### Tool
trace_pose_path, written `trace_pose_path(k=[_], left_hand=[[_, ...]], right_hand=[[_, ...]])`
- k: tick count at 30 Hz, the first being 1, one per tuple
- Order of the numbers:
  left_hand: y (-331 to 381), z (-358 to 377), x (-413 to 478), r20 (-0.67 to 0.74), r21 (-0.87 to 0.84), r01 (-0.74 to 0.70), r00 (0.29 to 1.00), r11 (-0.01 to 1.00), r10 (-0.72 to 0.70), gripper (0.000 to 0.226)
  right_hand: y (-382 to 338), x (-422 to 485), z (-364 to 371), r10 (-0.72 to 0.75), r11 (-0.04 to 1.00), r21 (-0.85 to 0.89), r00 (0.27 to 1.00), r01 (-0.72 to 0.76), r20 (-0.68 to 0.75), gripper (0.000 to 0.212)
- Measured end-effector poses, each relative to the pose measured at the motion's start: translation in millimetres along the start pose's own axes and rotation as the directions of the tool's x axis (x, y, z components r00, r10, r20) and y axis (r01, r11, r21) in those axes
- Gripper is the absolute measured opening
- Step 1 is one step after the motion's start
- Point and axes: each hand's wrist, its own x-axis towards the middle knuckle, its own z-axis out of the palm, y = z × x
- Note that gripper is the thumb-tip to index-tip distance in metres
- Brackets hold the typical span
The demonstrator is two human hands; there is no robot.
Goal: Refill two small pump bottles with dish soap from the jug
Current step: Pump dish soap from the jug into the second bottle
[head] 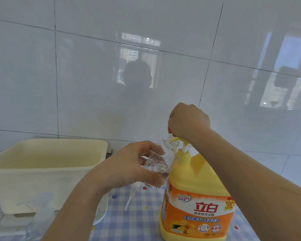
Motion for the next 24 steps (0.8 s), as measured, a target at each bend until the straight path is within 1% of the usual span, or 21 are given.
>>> trace_pose_path(k=[5, 9, 13, 19, 24], left_hand=[[0, 0, 1, -0.011, 0.014, -0.005, 1.0, 1.0, 0.005, 0.06], [-1, 0, 1, -0.013, 0.035, -0.009, 1.0, 0.999, 0.009, 0.057], [-2, 0, 1, -0.02, 0.059, -0.011, 1.0, 0.998, 0.012, 0.059], [-7, 3, 2, -0.003, 0.146, 0.009, 1.0, 0.989, -0.008, 0.061], [-6, 5, 2, 0.031, 0.147, 0.004, 0.999, 0.989, -0.008, 0.05]], right_hand=[[-1, -1, 1, 0.0, 1.0, -0.013, 1.0, 0.0, -0.009, 0.027], [-2, -3, 0, -0.005, 0.999, -0.033, 1.0, 0.005, -0.004, 0.028], [-1, -5, 2, 0.01, 1.0, -0.011, 1.0, -0.009, 0.019, 0.03], [3, -13, 16, 0.03, 0.999, 0.042, 0.995, -0.034, 0.094, 0.03], [3, -15, 15, 0.047, 0.998, 0.042, 0.994, -0.052, 0.098, 0.029]])
